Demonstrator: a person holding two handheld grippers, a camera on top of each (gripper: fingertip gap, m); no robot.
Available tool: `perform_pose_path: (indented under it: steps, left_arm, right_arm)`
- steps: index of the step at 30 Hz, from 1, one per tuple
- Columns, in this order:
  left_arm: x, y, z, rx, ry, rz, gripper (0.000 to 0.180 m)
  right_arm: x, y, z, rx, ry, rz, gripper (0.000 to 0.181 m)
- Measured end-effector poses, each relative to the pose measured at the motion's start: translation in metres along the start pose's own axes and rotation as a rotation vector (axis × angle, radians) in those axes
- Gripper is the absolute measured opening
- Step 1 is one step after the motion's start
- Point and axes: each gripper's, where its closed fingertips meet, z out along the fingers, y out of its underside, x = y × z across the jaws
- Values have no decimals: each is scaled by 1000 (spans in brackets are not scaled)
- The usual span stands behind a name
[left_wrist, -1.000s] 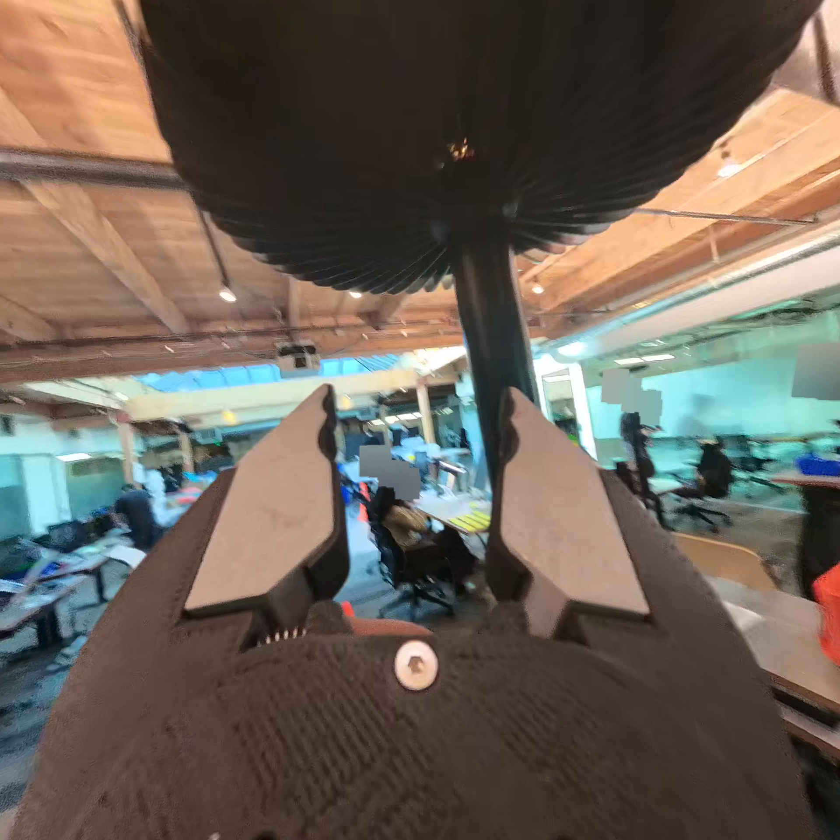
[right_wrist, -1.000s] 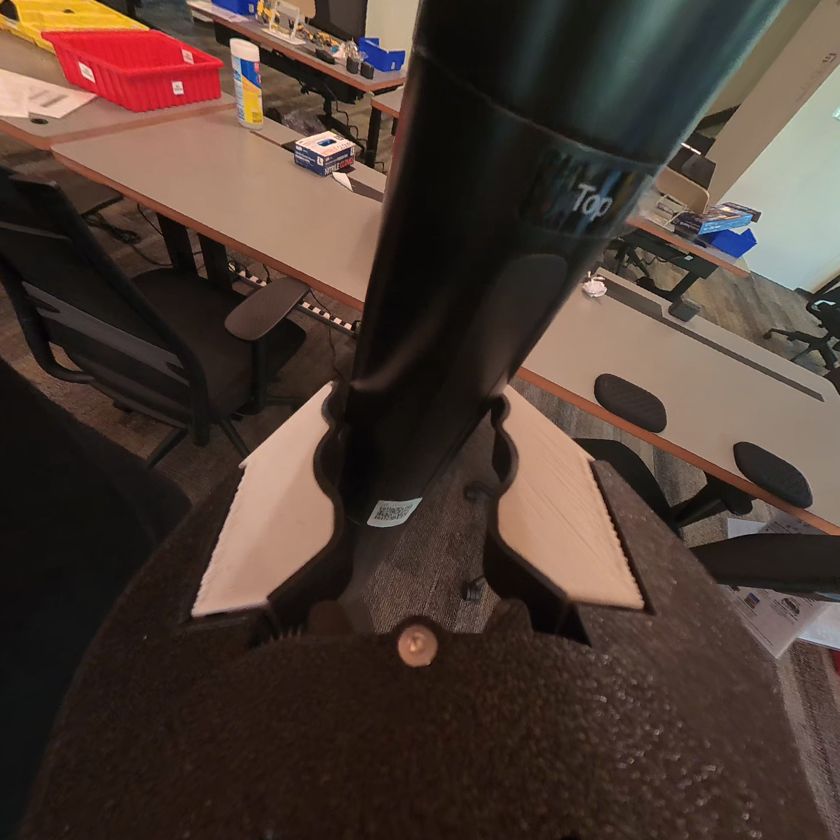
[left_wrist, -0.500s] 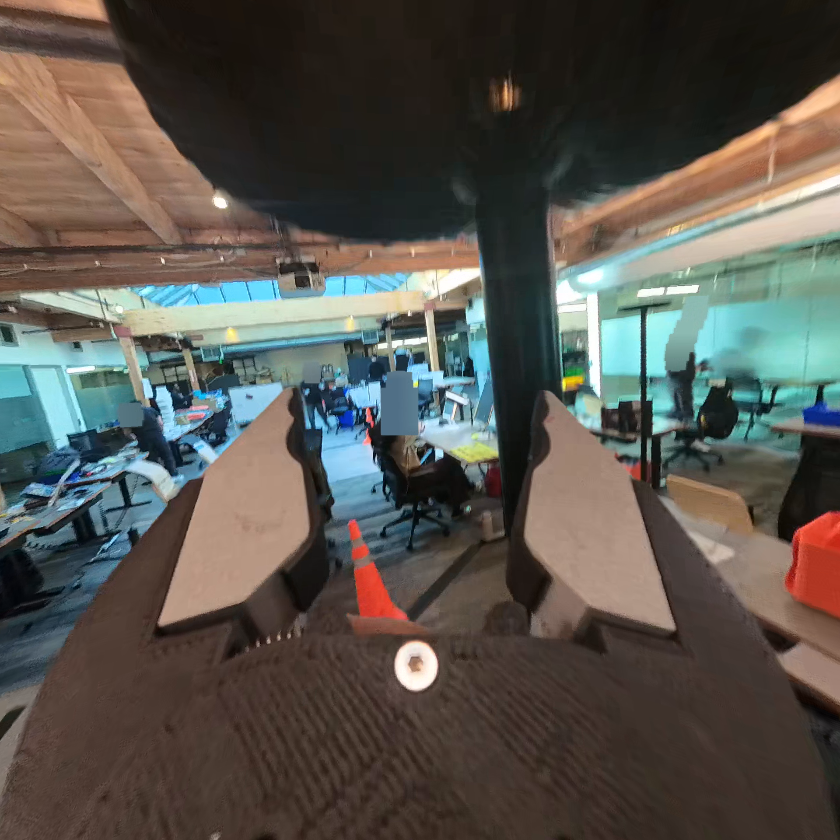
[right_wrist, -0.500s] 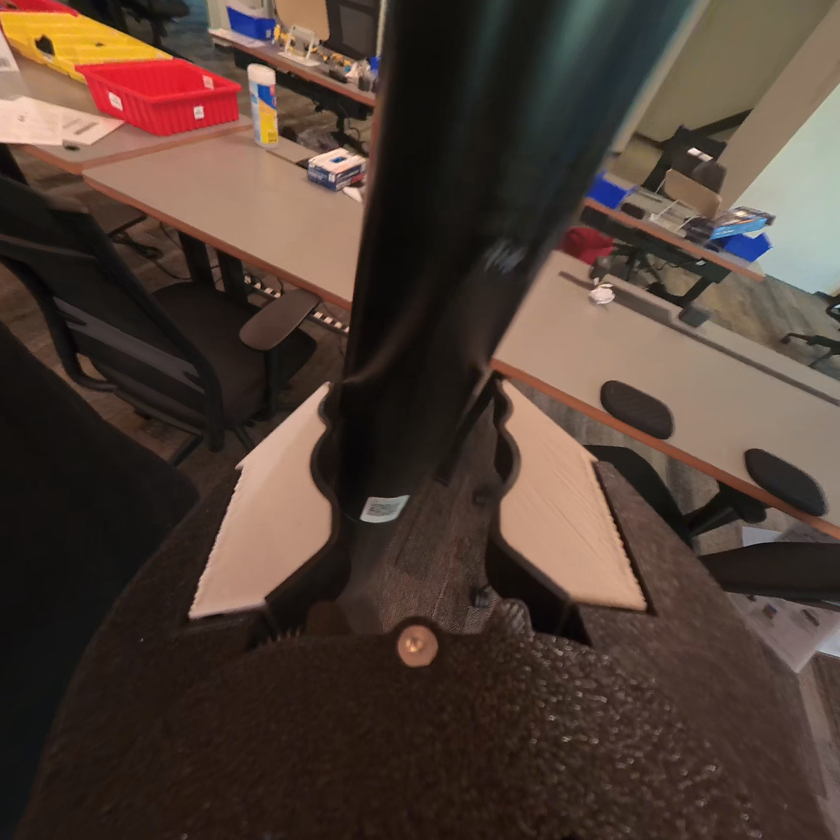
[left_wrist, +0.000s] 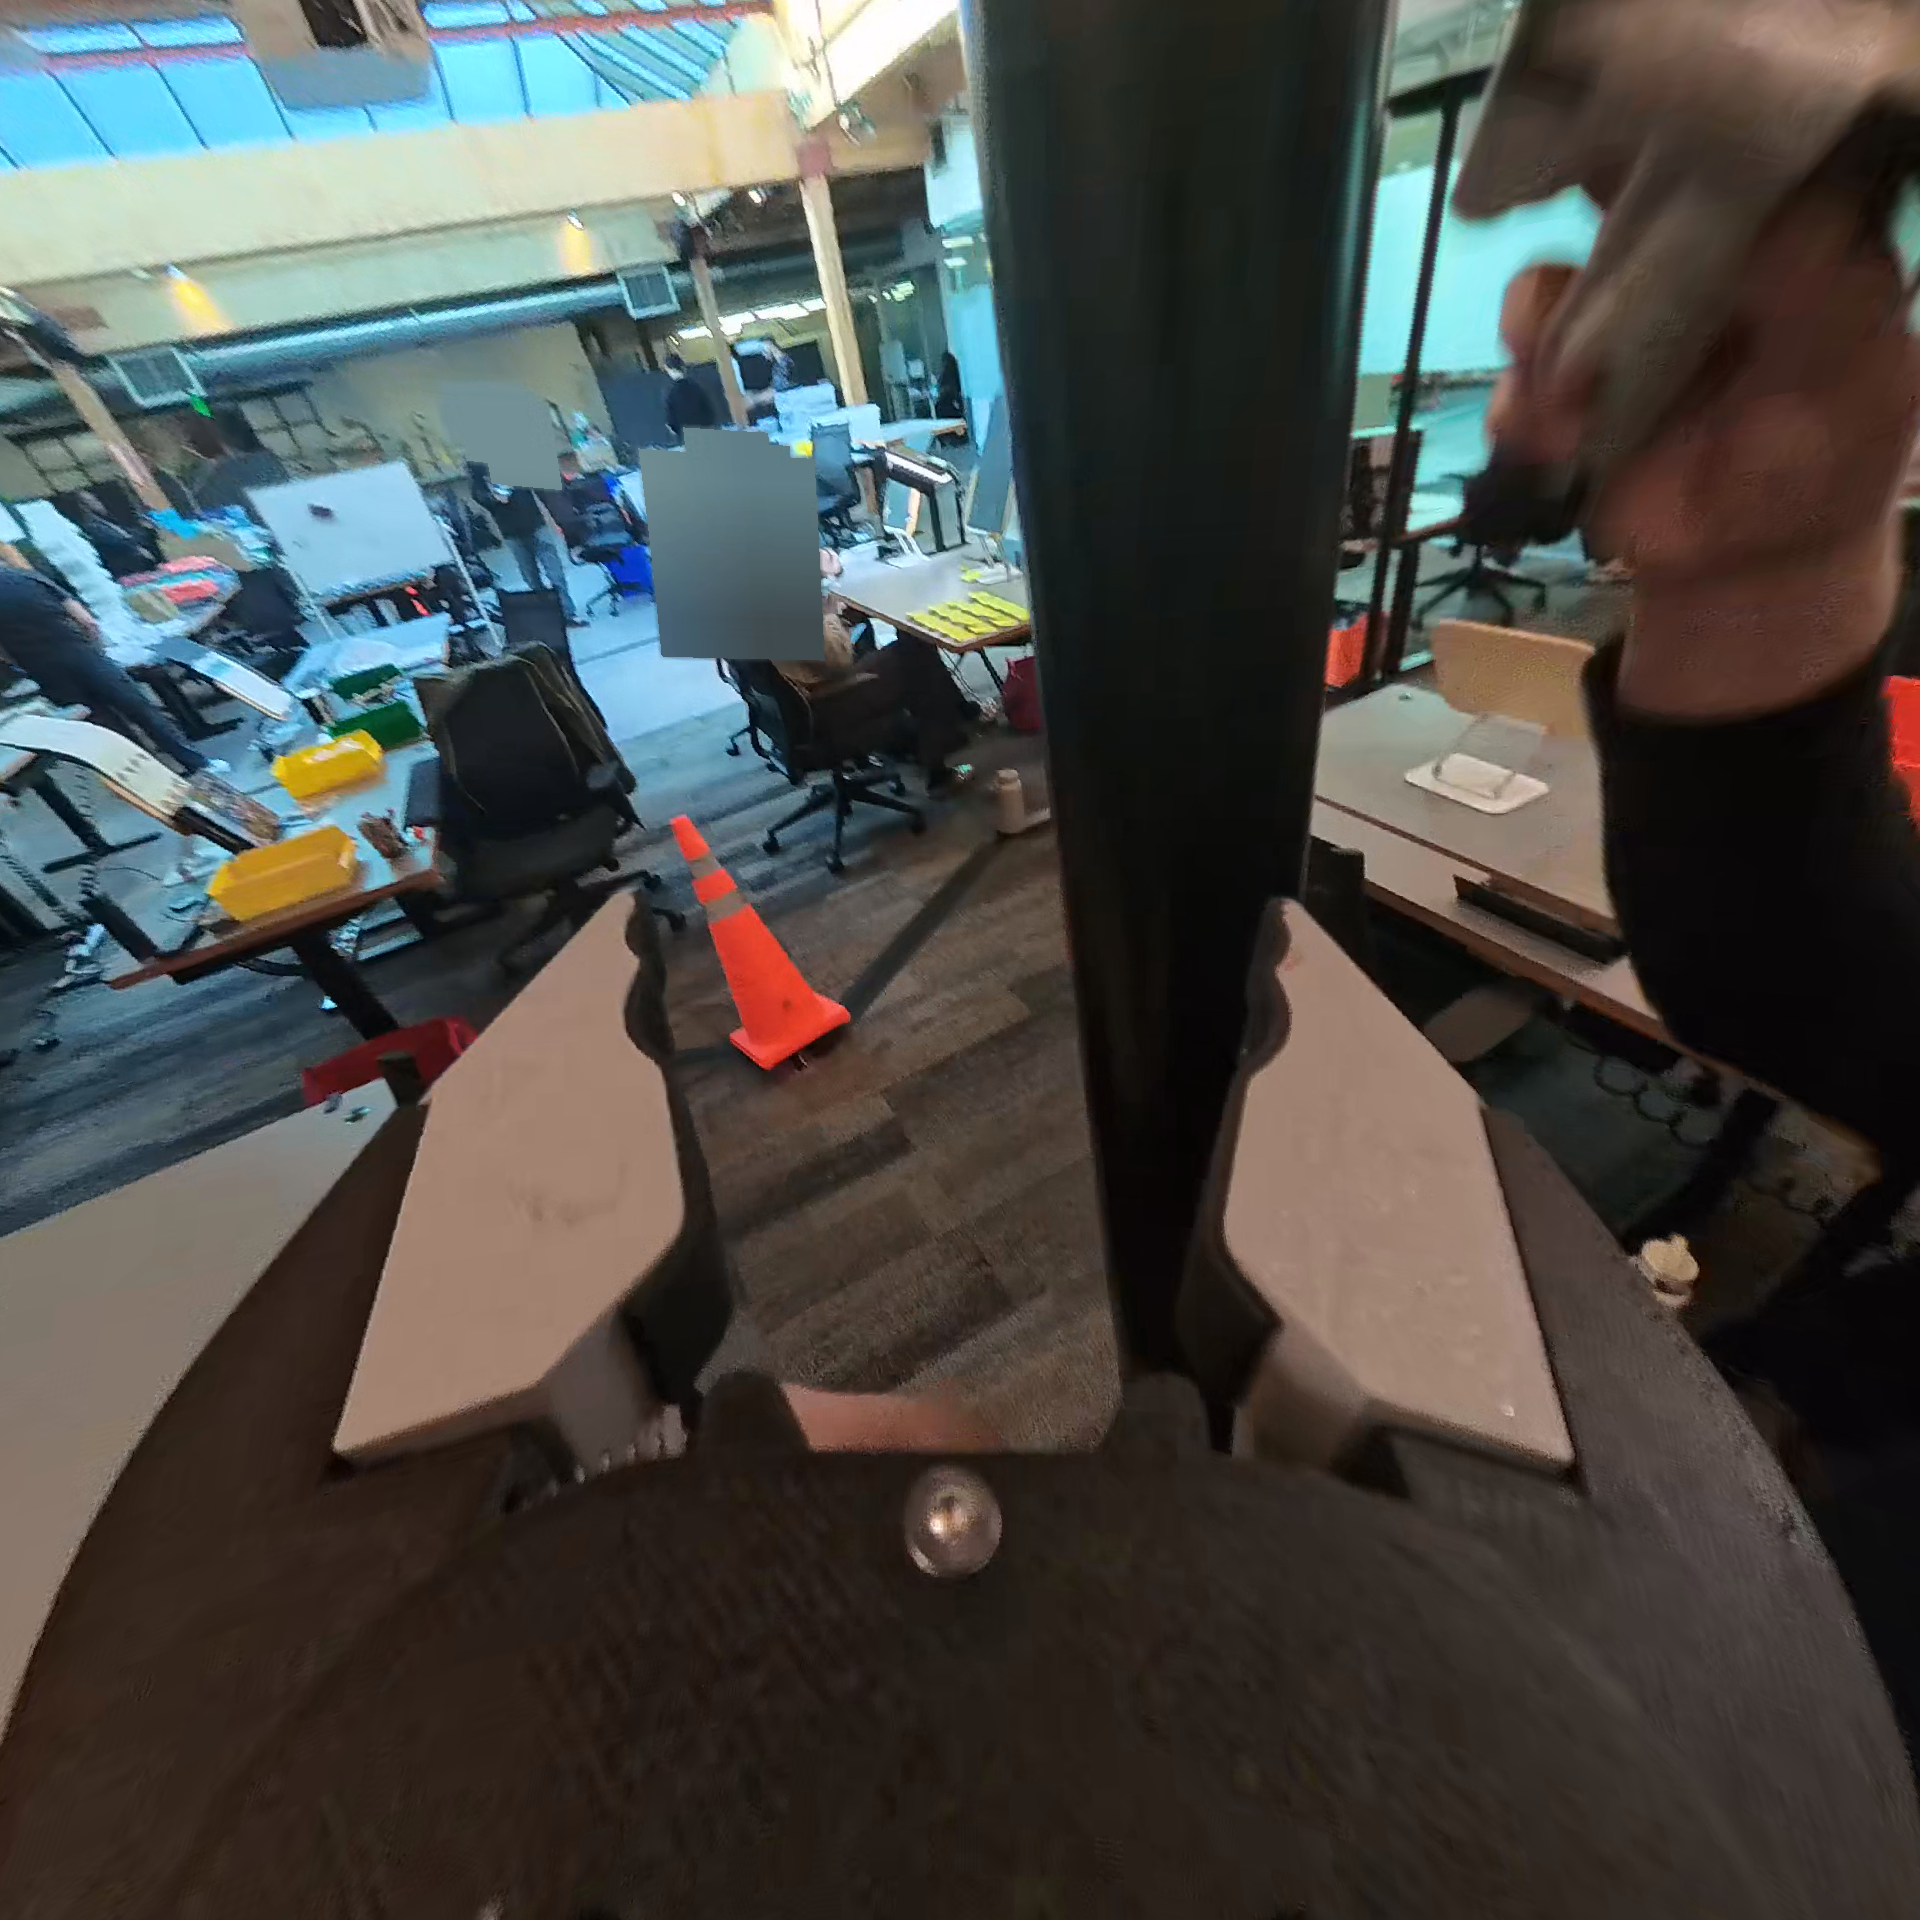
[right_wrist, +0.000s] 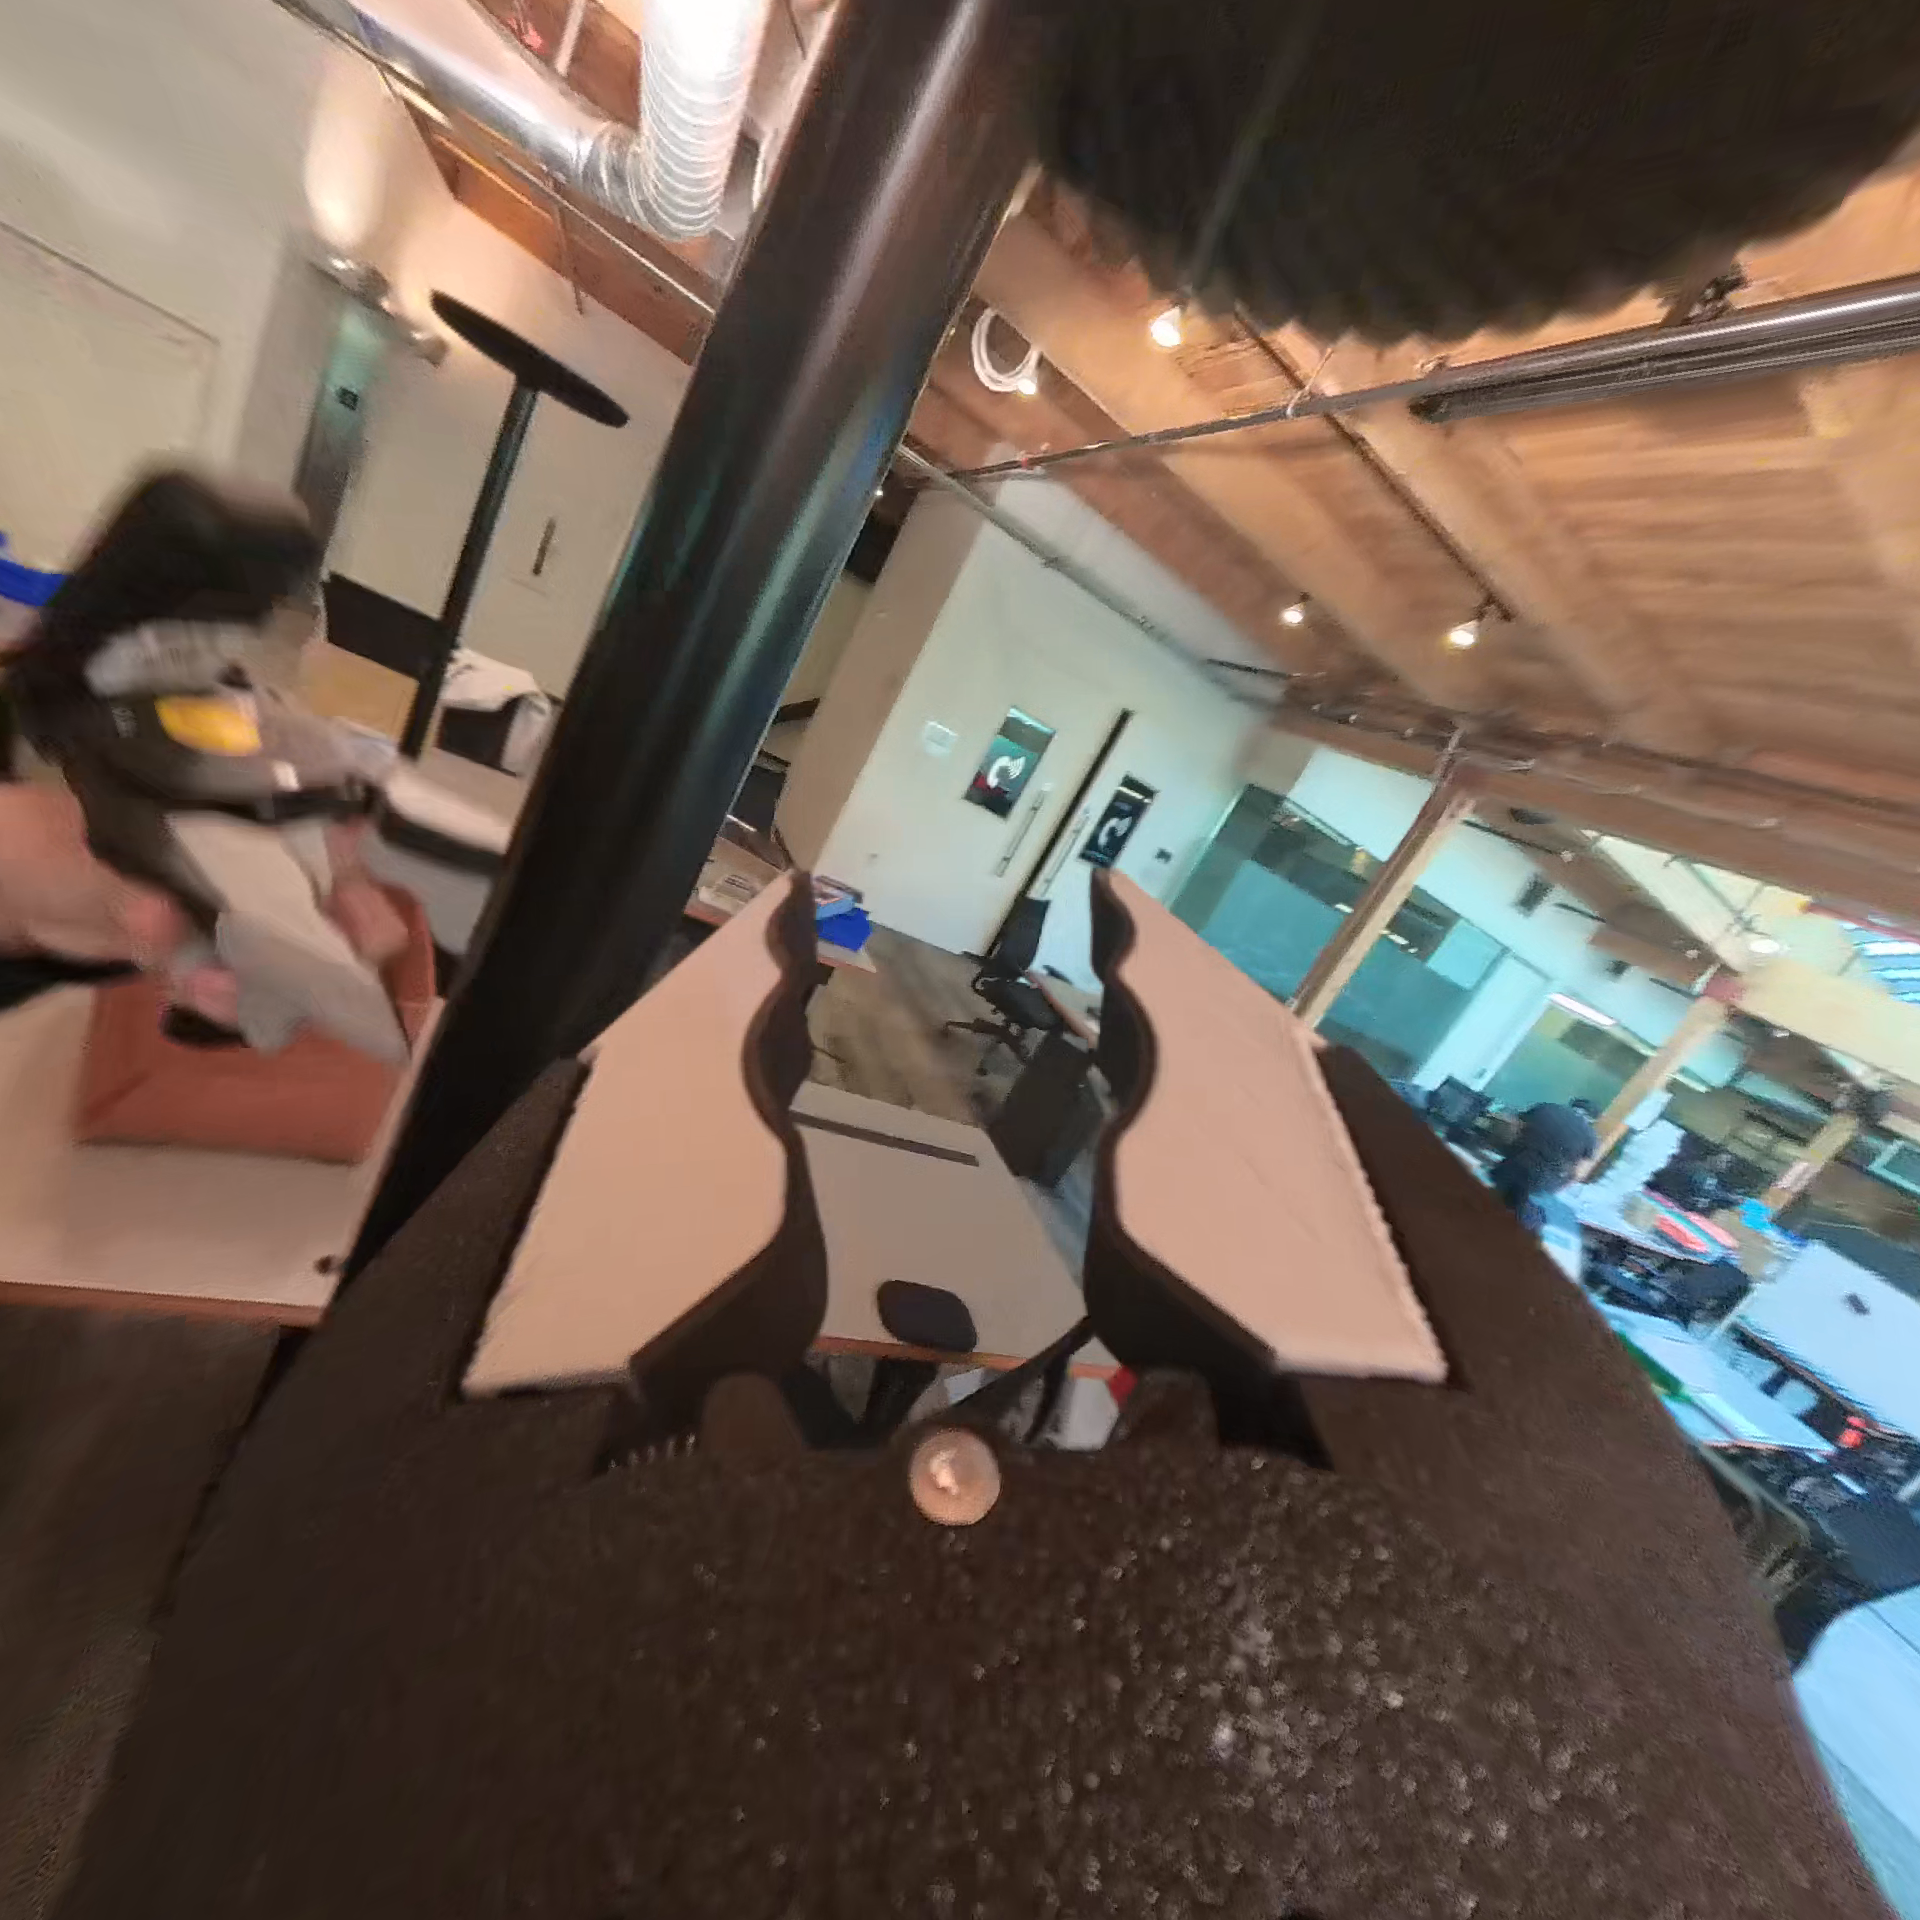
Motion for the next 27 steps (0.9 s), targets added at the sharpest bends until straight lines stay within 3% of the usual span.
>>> perform_pose_path:
  steps: [5,12,17,21,27]
  left_arm:
    - [16,11,13,-31,81,4,109]
    - [26,3,11,-56,170,-20,105]
    - [26,-4,5,-57,249,-65,105]
    - [27,-33,-10,-22,375,-107,116]
    - [28,-64,-41,42,678,-100,108]
  right_arm:
    - [24,-73,0,-37,-185,147,67]
    - [33,-124,-22,-185,-474,303,65]
    - [54,-149,-24,-266,-524,336,59]
    - [55,-152,-14,-308,-579,353,59]
    - [57,-135,1,-253,-710,478,59]
